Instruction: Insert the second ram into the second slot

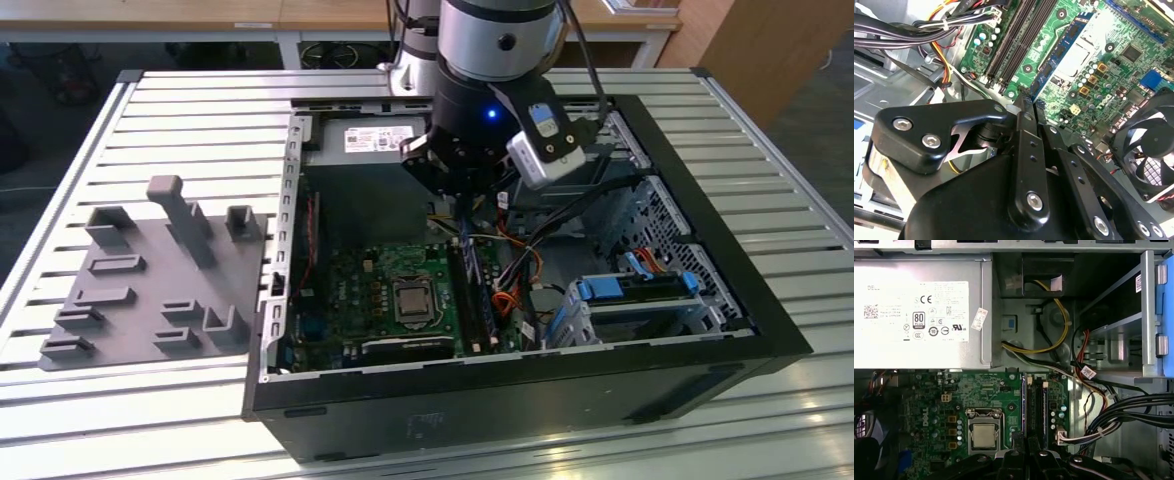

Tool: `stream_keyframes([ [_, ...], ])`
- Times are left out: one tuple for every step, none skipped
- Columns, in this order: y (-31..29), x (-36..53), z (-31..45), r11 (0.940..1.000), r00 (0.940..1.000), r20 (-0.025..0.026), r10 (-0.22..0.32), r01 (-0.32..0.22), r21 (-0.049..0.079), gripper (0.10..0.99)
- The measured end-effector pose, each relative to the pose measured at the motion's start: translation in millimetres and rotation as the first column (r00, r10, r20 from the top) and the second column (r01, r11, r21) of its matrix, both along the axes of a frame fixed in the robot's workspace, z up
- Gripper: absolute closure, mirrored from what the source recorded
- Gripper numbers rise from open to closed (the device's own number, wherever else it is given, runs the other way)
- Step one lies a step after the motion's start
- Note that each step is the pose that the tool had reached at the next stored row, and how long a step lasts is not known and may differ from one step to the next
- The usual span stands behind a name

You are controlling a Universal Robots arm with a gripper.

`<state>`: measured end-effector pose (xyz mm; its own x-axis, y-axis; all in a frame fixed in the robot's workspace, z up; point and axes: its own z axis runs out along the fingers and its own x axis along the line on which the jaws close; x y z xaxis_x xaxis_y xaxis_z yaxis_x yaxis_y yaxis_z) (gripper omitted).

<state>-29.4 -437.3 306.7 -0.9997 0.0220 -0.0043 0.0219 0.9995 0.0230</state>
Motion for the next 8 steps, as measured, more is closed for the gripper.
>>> stream_keyframes([
  [0.0,0.1,-0.9,1.0000,1.0000,-0.0001,0.000,0.000,0.000,0.949],
  [0.0,0.2,-1.7,1.0000,1.0000,-0.0001,0.000,0.000,0.000,0.949],
  [0.0,0.3,-2.7,1.0000,1.0000,-0.0001,0.000,0.000,0.000,0.949],
  [0.0,0.3,-3.7,1.0000,1.0000,-0.0001,0.000,0.000,-0.001,0.949],
  [0.0,0.3,-4.7,1.0000,1.0000,-0.0001,0.000,0.000,-0.001,0.949],
  [0.0,0.3,-5.6,1.0000,1.0000,-0.0002,0.000,0.000,-0.001,0.949],
  [0.0,0.4,-6.5,1.0000,1.0000,-0.0003,0.000,0.000,-0.001,0.949],
  [0.0,0.4,-7.3,1.0000,1.0000,-0.0004,0.000,0.000,-0.001,0.949],
])
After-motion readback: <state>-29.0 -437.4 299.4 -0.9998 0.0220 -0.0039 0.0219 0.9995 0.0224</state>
